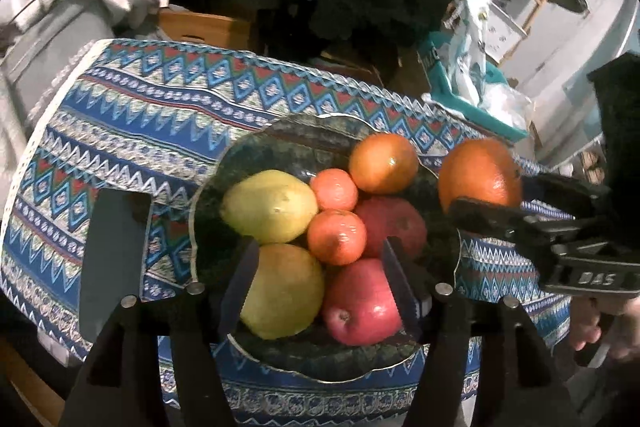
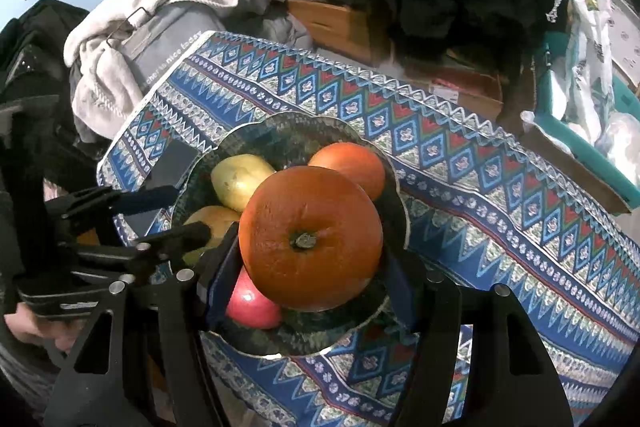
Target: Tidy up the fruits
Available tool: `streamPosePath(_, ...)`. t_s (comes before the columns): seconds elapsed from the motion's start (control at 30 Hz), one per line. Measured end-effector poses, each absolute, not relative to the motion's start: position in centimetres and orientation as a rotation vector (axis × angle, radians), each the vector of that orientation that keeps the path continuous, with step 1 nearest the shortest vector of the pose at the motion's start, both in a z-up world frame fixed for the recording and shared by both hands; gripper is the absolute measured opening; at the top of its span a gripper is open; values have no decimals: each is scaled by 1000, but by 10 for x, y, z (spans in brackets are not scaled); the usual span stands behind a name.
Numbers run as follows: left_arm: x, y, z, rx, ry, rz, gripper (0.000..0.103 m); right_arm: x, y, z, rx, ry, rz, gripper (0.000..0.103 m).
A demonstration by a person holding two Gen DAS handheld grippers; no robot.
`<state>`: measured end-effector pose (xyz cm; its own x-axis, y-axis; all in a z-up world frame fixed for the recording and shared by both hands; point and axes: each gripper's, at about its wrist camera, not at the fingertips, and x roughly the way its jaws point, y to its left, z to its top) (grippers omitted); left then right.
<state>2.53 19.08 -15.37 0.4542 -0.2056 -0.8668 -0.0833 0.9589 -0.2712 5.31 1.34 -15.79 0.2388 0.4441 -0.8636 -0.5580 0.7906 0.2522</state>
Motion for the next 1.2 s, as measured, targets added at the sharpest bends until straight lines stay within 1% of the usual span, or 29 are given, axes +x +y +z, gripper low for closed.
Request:
streamPosePath(0.27, 21, 210, -159, -329, 1106, -18, 66, 58, 33, -178, -123, 1187, 705, 65)
streamPosePath(0.63, 17, 207, -160, -323, 1114, -10, 66, 64, 52, -195, -131, 1233, 705, 66)
streamPosePath(1.2, 14, 195, -152, -294, 1107, -31, 66, 62, 49, -177, -103, 1186, 717, 66)
